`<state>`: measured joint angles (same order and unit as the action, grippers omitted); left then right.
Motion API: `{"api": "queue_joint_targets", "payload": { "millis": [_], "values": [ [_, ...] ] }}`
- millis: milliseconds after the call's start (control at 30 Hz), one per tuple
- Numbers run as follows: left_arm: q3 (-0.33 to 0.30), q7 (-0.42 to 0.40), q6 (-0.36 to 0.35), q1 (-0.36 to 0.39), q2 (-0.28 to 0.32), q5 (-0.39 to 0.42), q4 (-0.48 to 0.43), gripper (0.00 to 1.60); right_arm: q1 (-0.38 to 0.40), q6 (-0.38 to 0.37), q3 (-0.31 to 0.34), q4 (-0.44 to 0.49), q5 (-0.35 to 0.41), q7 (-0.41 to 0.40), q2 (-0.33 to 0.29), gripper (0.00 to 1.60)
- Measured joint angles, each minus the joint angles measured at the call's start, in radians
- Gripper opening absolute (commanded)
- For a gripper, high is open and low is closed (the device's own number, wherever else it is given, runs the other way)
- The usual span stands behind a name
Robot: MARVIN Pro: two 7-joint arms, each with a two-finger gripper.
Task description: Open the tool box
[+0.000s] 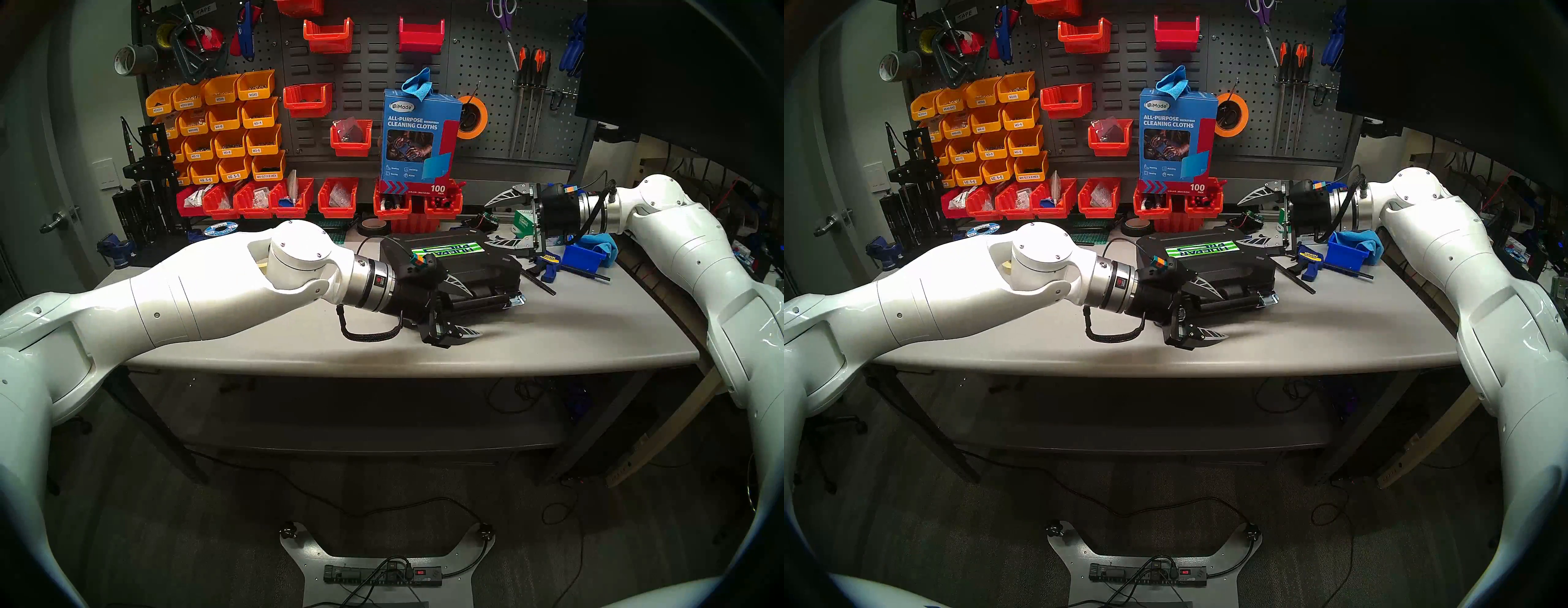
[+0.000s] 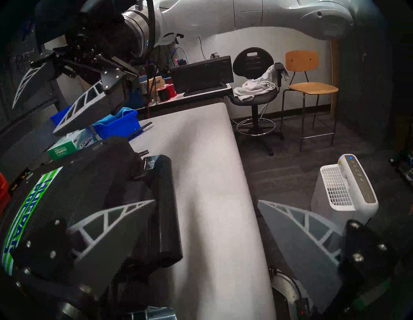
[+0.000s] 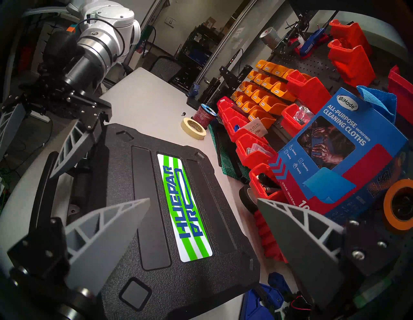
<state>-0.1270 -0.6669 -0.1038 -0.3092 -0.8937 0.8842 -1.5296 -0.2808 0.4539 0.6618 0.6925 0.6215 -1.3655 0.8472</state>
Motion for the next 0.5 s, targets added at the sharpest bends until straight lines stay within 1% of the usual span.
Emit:
{"api": "queue_joint_targets", "payload": {
  "millis": [233,500],
  "values": [
    [0.0,-0.002,-0.015,0.001,-0.028,-0.015,0.052,1.6,0.0,0.0,0.0,0.0,0.0,0.0,0.0,1.6],
    [-0.001,-0.002,-0.022,0.001,-0.047,-0.022,0.08,1.6,0.0,0.0,0.0,0.0,0.0,0.0,0.0,1.6]
  ]
}}
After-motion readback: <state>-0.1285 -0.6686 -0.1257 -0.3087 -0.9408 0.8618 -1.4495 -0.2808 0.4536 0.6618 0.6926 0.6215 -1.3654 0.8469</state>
